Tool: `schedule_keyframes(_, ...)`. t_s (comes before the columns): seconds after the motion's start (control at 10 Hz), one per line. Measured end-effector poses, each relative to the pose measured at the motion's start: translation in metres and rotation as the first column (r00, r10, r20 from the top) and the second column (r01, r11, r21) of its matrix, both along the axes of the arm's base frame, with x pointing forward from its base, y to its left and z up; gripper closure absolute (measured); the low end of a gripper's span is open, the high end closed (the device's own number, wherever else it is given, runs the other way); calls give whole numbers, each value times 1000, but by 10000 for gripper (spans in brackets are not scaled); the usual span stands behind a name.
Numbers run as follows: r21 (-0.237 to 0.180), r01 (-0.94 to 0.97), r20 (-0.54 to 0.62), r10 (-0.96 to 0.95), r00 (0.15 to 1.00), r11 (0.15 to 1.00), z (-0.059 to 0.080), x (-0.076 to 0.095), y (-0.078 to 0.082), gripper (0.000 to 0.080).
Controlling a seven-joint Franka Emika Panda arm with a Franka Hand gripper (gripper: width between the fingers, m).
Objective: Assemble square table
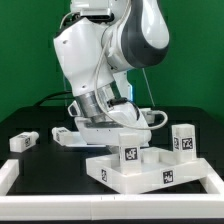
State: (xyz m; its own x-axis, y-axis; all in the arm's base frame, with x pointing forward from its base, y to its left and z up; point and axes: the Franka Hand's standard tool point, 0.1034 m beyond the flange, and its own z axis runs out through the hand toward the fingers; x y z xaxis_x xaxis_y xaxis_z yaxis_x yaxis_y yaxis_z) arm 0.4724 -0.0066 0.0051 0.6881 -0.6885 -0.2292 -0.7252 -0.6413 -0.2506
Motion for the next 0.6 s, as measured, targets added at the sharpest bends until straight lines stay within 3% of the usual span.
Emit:
schedule_keyframes(0.2, -71, -200, 96, 207, 974, 977, 0, 8, -17, 726)
schedule_keyframes(0.3, -95, -295, 128, 305, 944, 951, -2, 9, -15, 729)
schedule_keyframes(0.6, -120, -410, 149, 425, 893, 904, -3, 8, -18, 737)
